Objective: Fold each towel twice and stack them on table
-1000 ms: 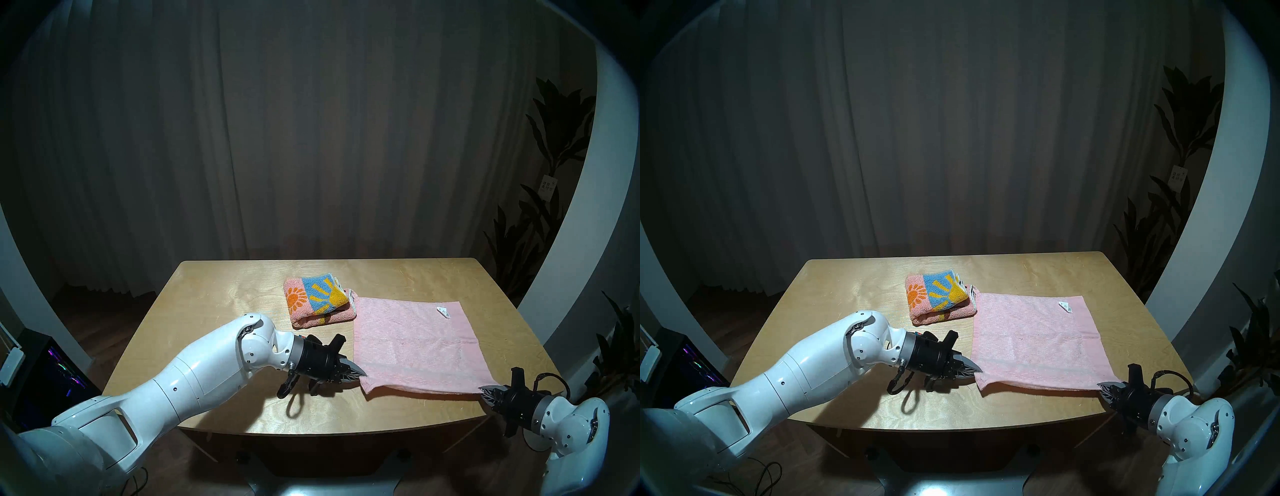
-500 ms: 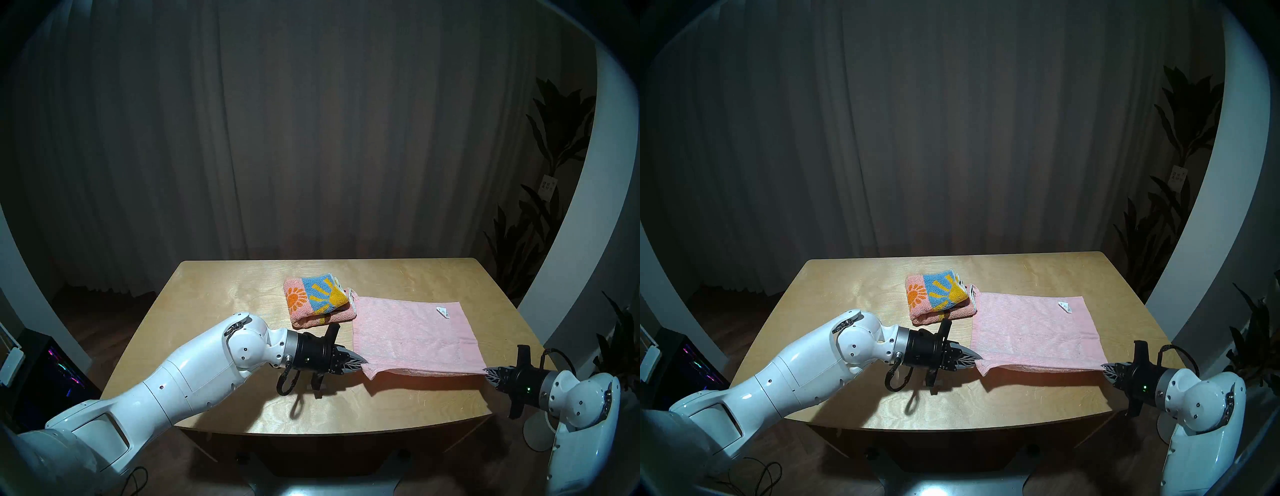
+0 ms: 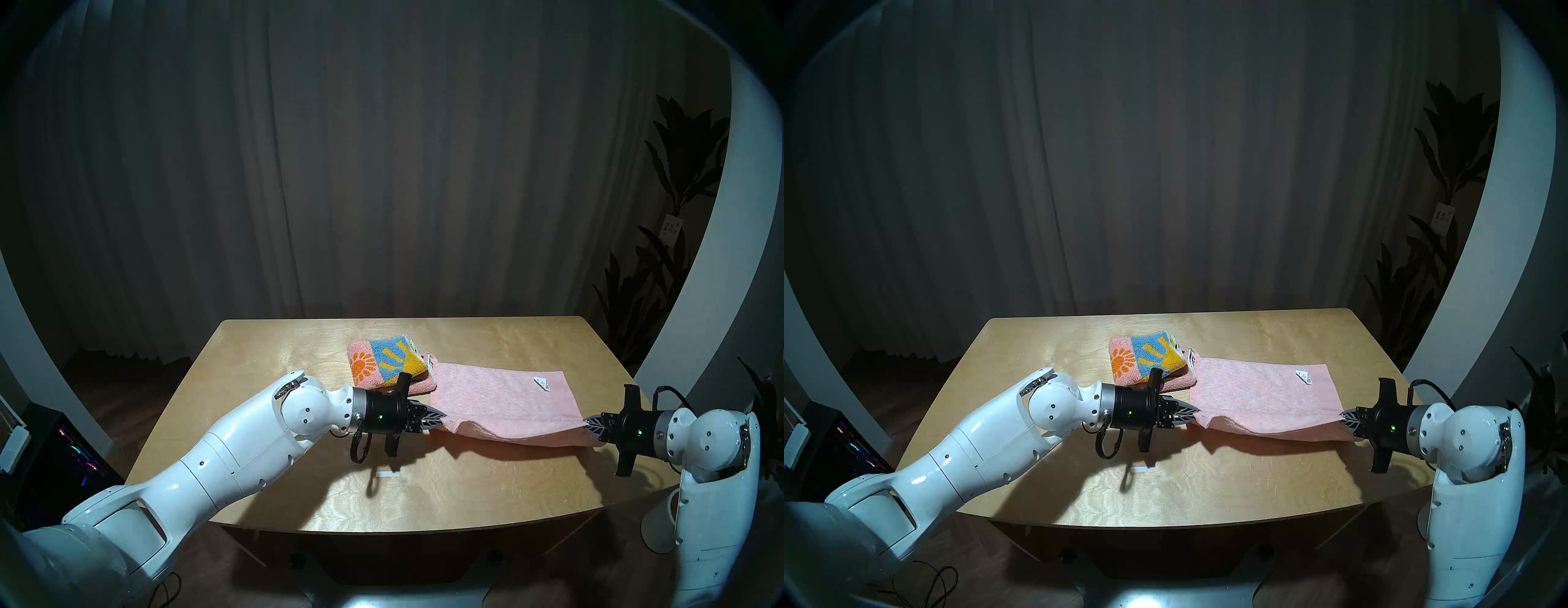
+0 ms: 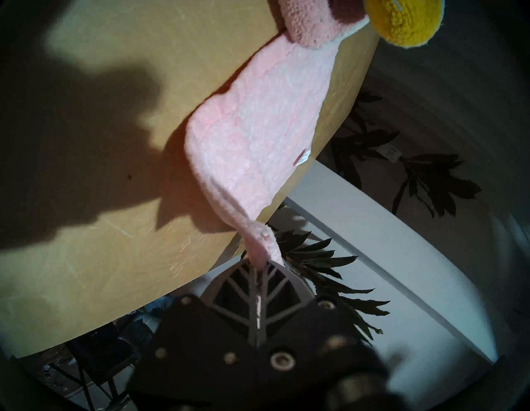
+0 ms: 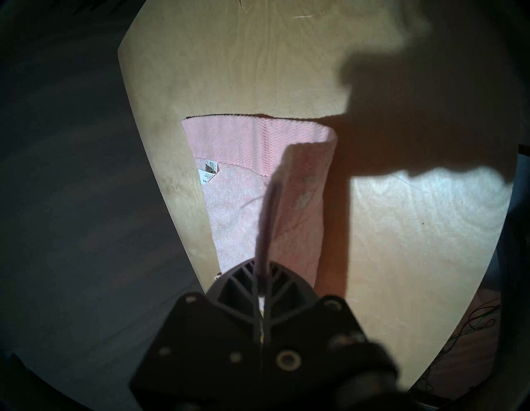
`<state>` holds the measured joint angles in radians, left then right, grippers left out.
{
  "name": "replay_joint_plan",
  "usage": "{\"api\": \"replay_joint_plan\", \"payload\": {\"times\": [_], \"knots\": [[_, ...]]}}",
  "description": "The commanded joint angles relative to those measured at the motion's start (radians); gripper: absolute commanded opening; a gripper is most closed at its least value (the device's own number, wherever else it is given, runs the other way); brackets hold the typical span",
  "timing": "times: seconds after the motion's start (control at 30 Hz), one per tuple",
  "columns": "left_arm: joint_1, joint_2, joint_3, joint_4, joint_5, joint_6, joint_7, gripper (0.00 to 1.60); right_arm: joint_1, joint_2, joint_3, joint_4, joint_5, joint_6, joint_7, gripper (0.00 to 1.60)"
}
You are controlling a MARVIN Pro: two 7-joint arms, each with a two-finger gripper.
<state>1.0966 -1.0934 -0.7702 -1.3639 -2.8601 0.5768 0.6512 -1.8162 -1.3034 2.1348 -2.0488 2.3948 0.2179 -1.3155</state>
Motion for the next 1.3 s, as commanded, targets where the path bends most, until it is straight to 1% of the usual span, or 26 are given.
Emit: {"api": "replay_joint_plan", "payload": {"times": [0.0, 0.17, 0.27, 0.3, 0.33, 0.6, 0.63, 0.67, 0.7, 0.93, 1.03, 1.1, 1.27], "knots": [[-0.05, -0.06, -0.018, 0.007, -0.014, -0.078, 0.0, 0.0, 0.119, 0.088, -0.057, 0.053, -0.004, -0.103, -0.018, 0.0], [-0.071, -0.081, -0.022, 0.024, -0.013, -0.133, 0.004, 0.0, 0.166, 0.122, -0.096, 0.108, 0.002, -0.17, -0.03, 0.0], [-0.086, -0.095, -0.026, 0.039, -0.011, -0.165, 0.003, 0.0, 0.212, 0.132, -0.118, 0.149, 0.008, -0.216, -0.039, 0.0], [-0.09, -0.098, -0.026, 0.043, -0.01, -0.172, 0.004, 0.0, 0.199, 0.142, -0.123, 0.148, 0.013, -0.227, -0.033, 0.0], [-0.093, -0.101, -0.026, 0.048, -0.009, -0.181, 0.004, 0.0, 0.222, 0.142, -0.129, 0.164, 0.013, -0.237, -0.036, 0.0], [-0.121, -0.13, -0.027, 0.098, -0.002, -0.253, 0.005, 0.0, 0.311, 0.178, -0.169, 0.256, 0.03, -0.337, -0.031, 0.0], [-0.123, -0.132, -0.027, 0.103, -0.002, -0.258, 0.004, 0.0, 0.312, 0.183, -0.171, 0.261, 0.032, -0.344, -0.027, 0.0], [-0.128, -0.137, -0.028, 0.111, -0.001, -0.267, 0.004, 0.0, 0.333, 0.188, -0.179, 0.279, 0.032, -0.356, -0.025, 0.0], [-0.133, -0.141, -0.027, 0.115, 0.001, -0.272, 0.004, 0.0, 0.333, 0.193, -0.181, 0.283, 0.035, -0.362, -0.02, 0.0], [-0.177, -0.176, -0.027, 0.158, 0.022, -0.321, 0.001, 0.0, 0.408, 0.217, -0.221, 0.358, 0.041, -0.411, 0.002, 0.0], [-0.188, -0.185, -0.027, 0.167, 0.028, -0.329, 0.0, 0.0, 0.429, 0.219, -0.231, 0.377, 0.043, -0.42, 0.006, 0.0], [-0.209, -0.201, -0.027, 0.189, 0.043, -0.35, -0.001, 0.0, 0.465, 0.226, -0.251, 0.413, 0.044, -0.435, 0.017, 0.0], [-0.239, -0.227, -0.024, 0.222, 0.065, -0.378, -0.002, 0.0, 0.505, 0.234, -0.281, 0.459, 0.042, -0.45, 0.035, 0.0]]}}
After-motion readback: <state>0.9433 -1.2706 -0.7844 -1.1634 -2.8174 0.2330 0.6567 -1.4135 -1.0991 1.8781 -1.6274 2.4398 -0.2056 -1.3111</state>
